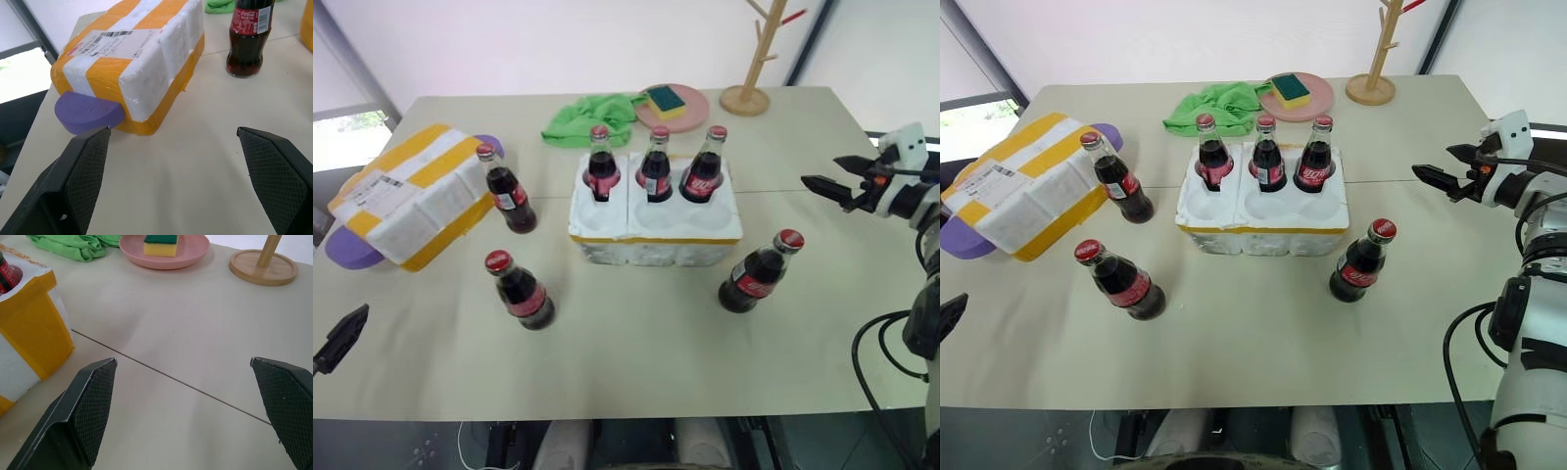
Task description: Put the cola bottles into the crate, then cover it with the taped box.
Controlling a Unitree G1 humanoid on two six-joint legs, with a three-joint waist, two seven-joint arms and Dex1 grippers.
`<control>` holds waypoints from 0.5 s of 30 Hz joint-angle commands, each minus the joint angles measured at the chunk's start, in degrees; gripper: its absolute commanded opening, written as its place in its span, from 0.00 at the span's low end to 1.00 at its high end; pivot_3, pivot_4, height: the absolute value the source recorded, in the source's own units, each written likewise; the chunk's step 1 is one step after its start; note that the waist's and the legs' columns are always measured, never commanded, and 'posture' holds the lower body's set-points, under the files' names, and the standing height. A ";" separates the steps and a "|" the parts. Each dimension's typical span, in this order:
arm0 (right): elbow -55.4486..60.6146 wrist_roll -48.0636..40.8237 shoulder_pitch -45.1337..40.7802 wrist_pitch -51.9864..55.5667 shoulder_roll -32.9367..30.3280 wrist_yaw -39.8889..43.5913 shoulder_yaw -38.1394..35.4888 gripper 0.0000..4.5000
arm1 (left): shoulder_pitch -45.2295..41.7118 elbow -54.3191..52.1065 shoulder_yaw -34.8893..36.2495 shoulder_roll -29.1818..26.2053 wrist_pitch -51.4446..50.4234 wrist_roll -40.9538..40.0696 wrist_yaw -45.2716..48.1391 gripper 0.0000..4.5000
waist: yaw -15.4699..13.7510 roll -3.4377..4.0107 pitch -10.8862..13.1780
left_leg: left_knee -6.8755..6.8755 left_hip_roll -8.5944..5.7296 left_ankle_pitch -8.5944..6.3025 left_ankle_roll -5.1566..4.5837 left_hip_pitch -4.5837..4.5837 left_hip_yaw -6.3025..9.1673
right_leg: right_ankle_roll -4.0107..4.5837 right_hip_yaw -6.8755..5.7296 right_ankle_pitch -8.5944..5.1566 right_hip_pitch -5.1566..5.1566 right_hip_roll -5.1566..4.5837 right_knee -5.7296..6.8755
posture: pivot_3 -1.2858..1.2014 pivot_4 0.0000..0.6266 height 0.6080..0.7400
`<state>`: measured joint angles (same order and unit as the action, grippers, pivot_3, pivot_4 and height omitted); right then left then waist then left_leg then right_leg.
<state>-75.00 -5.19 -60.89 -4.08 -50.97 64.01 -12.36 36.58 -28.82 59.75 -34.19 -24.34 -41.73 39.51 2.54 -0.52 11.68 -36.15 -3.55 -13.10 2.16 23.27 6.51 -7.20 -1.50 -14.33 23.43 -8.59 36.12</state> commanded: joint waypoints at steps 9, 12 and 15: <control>0.64 -1.30 -0.54 1.42 -1.53 1.12 -2.10 1.00 | -0.32 -0.01 1.08 -1.52 -2.43 -1.37 -0.43 0.96 | 0.01 0.00 0.00 | -0.02 0.01 0.00 0.00 -0.01 -0.01 | 0.01 0.00 0.01 -0.01 0.01 0.01 | 0.52 0.24 1.00; 0.81 -1.08 -0.50 1.65 -1.54 1.42 -2.15 1.00 | -0.65 0.10 1.05 -1.75 -2.41 -0.96 -0.51 0.96 | -0.01 0.00 0.00 | -0.01 0.01 0.00 0.00 -0.02 -0.01 | 0.01 0.00 0.01 0.00 0.01 0.01 | 0.52 0.24 1.00; 0.94 -0.81 -0.38 1.28 -1.55 0.94 -2.24 1.00 | -0.79 0.04 0.96 -1.88 -2.58 -0.93 -0.54 0.96 | -0.01 0.00 0.00 | -0.01 0.02 0.00 0.00 -0.02 -0.02 | 0.01 0.00 0.02 -0.01 0.02 0.02 | 0.52 0.24 1.00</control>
<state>-75.00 -5.33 -60.89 -2.11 -50.99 65.13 -13.49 35.71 -28.24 59.68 -35.65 -27.09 -42.49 39.08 2.53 -0.51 11.68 -36.17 -3.53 -13.10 2.16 23.25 6.49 -7.19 -1.50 -14.31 23.42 -8.57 36.13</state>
